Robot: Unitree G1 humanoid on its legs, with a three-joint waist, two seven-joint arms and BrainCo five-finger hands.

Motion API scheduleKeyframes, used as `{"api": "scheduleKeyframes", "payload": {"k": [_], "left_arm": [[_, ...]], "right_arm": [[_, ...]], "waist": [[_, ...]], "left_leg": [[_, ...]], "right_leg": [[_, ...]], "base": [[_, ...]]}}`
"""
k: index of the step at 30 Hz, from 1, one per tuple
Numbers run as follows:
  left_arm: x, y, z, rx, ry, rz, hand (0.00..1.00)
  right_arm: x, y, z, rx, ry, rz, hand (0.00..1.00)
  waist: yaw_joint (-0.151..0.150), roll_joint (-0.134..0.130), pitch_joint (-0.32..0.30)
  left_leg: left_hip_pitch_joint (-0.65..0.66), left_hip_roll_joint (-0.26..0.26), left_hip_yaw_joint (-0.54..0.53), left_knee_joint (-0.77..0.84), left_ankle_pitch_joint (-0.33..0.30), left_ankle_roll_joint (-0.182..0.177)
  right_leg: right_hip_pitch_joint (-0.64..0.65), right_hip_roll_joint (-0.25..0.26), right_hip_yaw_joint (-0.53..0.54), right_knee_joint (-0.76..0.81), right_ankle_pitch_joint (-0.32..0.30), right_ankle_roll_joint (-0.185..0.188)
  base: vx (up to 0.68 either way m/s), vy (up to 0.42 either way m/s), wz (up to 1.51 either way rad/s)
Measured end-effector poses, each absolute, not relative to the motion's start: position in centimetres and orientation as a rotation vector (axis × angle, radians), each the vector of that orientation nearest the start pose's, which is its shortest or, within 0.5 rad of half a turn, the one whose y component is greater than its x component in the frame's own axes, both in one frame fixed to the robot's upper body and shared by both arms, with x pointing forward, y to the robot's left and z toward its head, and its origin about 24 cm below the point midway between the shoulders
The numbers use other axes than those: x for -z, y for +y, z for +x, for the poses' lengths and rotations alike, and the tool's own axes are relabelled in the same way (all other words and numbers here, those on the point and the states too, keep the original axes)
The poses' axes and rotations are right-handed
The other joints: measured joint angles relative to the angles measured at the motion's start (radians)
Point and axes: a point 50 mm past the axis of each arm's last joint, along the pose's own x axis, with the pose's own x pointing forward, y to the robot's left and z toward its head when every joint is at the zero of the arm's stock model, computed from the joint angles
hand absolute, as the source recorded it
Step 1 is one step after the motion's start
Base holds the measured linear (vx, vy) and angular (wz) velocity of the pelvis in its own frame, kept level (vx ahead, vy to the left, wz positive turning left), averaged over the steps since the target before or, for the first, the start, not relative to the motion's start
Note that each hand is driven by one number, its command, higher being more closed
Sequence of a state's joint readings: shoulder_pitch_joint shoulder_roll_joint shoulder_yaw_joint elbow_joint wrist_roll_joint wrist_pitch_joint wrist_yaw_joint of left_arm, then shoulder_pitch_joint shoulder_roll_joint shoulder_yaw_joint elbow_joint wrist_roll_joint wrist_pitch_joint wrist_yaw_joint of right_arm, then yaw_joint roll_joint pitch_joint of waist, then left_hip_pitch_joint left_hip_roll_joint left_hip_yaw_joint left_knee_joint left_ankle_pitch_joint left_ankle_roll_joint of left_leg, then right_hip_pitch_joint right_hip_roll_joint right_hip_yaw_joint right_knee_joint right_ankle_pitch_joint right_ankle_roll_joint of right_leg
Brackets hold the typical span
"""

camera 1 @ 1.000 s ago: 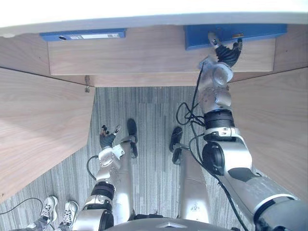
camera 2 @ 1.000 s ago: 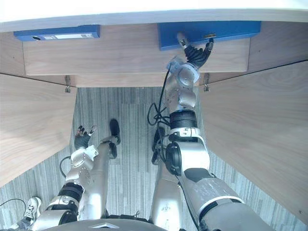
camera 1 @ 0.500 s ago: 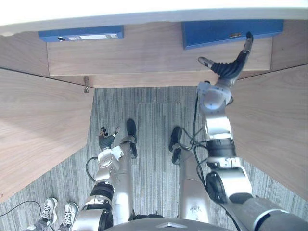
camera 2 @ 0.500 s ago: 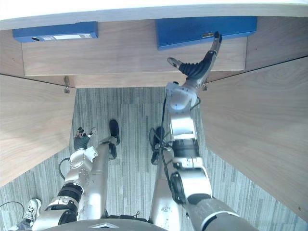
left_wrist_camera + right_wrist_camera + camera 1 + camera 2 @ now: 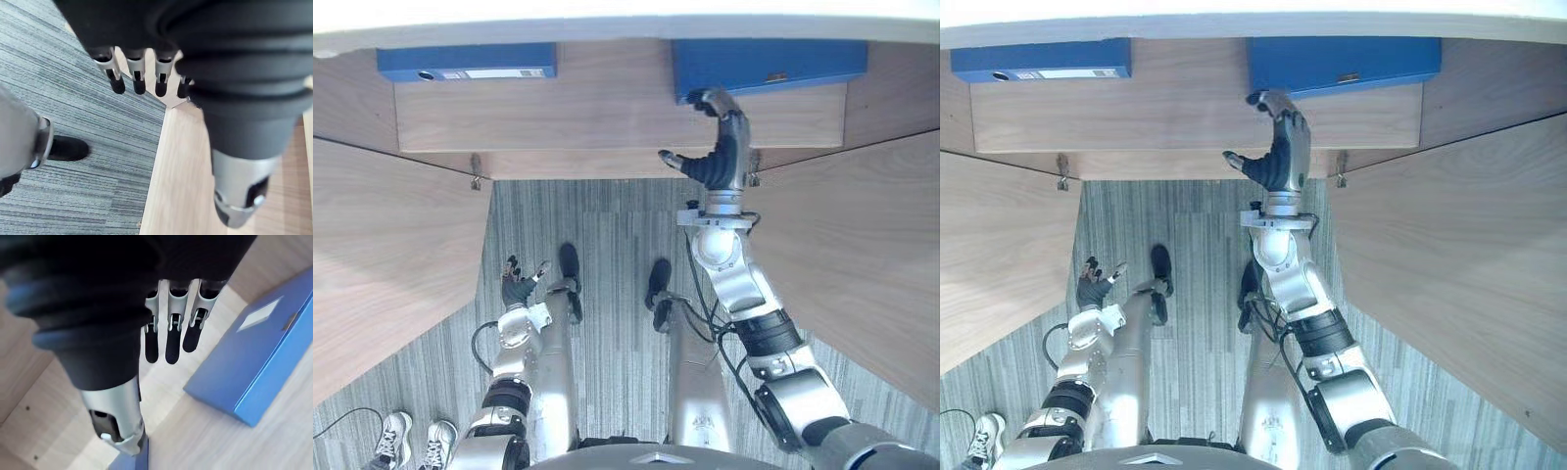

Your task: Walk over to the cabinet, pick up the folder, carry it to the office cabinet, place the folder inside the office cabinet, then close the office cabinet door

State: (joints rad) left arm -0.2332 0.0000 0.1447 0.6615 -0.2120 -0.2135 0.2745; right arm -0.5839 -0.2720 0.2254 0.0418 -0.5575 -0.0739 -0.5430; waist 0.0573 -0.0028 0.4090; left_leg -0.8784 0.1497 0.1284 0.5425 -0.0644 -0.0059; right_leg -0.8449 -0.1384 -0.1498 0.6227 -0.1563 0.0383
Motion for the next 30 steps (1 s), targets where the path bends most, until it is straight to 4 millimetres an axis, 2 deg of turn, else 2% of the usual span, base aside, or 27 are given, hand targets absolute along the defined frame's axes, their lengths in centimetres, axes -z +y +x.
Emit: {"api": "scheduleKeyframes", "payload": {"k": [7, 11, 14, 19, 30], "left_arm": [[2.6, 18.3, 27.5, -0.395, 0.216, -0.199, 0.0], [2.1, 19.0, 27.8, -0.401, 0.186, -0.186, 0.0], [1.6, 19.7, 28.0, -0.407, 0.162, -0.172, 0.0], [1.2, 20.2, 28.1, -0.415, 0.138, -0.178, 0.0], [0.7, 20.4, 28.2, -0.41, 0.106, -0.206, 0.0]], "right_arm": [[-22.6, -11.5, 33.6, 0.239, -0.879, -0.786, 1.0], [-24.4, -12.8, 34.8, 0.255, -0.875, -0.785, 1.0], [-25.0, -13.6, 35.6, 0.268, -0.85, -0.788, 1.0], [-26.3, -15.3, 36.3, 0.296, -0.826, -0.807, 1.0], [-29.8, -17.9, 37.2, 0.365, -0.802, -0.751, 1.0]], "waist": [[0.011, -0.004, 0.002], [0.019, -0.012, 0.011], [0.026, -0.015, 0.034], [0.027, -0.016, 0.037], [0.031, -0.016, 0.039]], "left_leg": [[-0.111, 0.001, -0.027, 0.102, -0.024, 0.002], [-0.21, 0.004, -0.049, 0.164, -0.036, -0.005], [-0.243, 0.004, -0.054, 0.189, -0.032, -0.001], [-0.299, 0.001, -0.067, 0.213, -0.031, -0.001], [-0.337, 0.0, -0.072, 0.224, -0.03, -0.002]], "right_leg": [[-0.099, -0.014, -0.005, 0.111, -0.037, -0.005], [-0.188, -0.019, -0.015, 0.176, -0.056, -0.011], [-0.221, -0.023, -0.017, 0.211, -0.066, -0.013], [-0.274, -0.03, -0.021, 0.241, -0.073, -0.015], [-0.31, -0.034, -0.025, 0.259, -0.079, -0.013]], "base": [[0.0, -0.034, 0.07], [-0.04, -0.047, 0.06], [-0.03, -0.049, 0.07], [0.0, -0.027, 0.03], [0.0, 0.0, 0.0]]}}
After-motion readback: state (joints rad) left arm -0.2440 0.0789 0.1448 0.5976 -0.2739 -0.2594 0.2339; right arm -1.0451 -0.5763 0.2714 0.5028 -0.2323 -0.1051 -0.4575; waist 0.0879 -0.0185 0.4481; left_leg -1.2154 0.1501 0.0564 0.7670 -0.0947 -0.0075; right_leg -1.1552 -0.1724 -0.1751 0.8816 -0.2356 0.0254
